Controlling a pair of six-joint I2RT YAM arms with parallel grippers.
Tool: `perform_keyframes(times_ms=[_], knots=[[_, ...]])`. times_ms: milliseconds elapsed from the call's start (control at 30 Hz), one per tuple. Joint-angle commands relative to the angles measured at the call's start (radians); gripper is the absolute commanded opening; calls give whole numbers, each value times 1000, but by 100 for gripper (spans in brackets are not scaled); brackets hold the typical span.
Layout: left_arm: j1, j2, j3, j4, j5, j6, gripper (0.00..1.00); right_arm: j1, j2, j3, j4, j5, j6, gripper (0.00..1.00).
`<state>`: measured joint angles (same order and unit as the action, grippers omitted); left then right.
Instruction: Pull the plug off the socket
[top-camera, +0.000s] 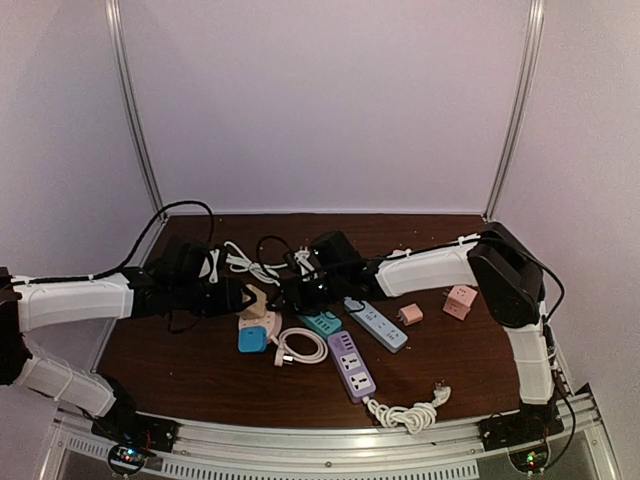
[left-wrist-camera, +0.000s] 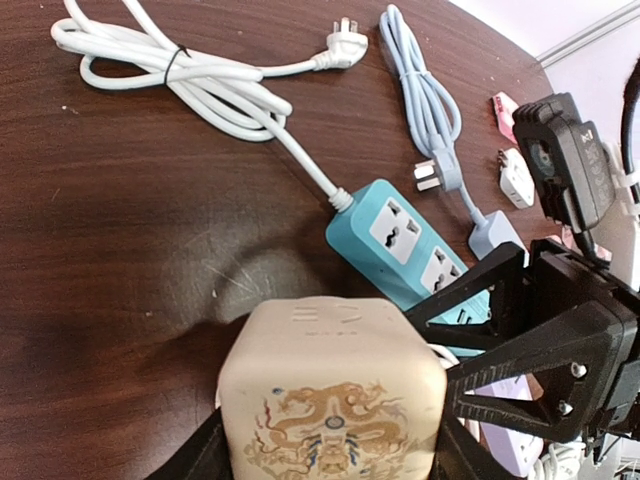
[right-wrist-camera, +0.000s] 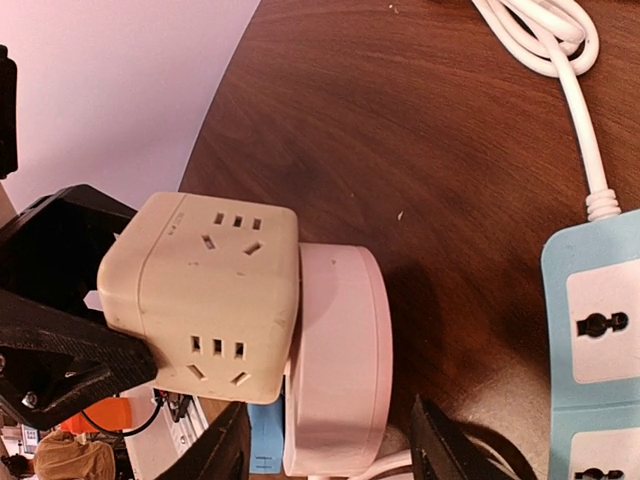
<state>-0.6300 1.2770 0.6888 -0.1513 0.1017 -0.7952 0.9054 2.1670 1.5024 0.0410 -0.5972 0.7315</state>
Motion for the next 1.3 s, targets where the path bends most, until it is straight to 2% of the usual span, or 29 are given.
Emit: perform_keyframes(times_ms=[0, 133, 200, 433, 567, 767, 1033, 1133, 1267], knots=[[6, -36, -4, 182, 47, -33, 18, 14, 34, 21, -1, -15, 5, 55], [6, -39, -9, 191, 50, -41, 18, 18, 48, 28, -8, -16, 12, 53], [6, -42, -12, 191, 48, -43, 18, 19, 47, 25, -9, -11, 12, 47], [6, -57, -22, 201, 56, -33, 18, 18, 42, 17, -16, 28, 50, 11], [4, -96, -32, 219, 36, -13, 17, 17, 44, 7, -18, 50, 119, 1], [-10, -148, -43, 245, 10, 16, 18, 16, 44, -17, 1, 92, 201, 0], [-86, -155, 2, 224, -24, 63, 21, 16, 50, -43, -11, 172, 248, 0], [-86, -186, 20, 170, -80, 69, 24, 16, 51, -55, 10, 163, 248, 0], [-81, -192, 80, -2, -202, 74, 24, 18, 52, -49, 16, 149, 237, 0]])
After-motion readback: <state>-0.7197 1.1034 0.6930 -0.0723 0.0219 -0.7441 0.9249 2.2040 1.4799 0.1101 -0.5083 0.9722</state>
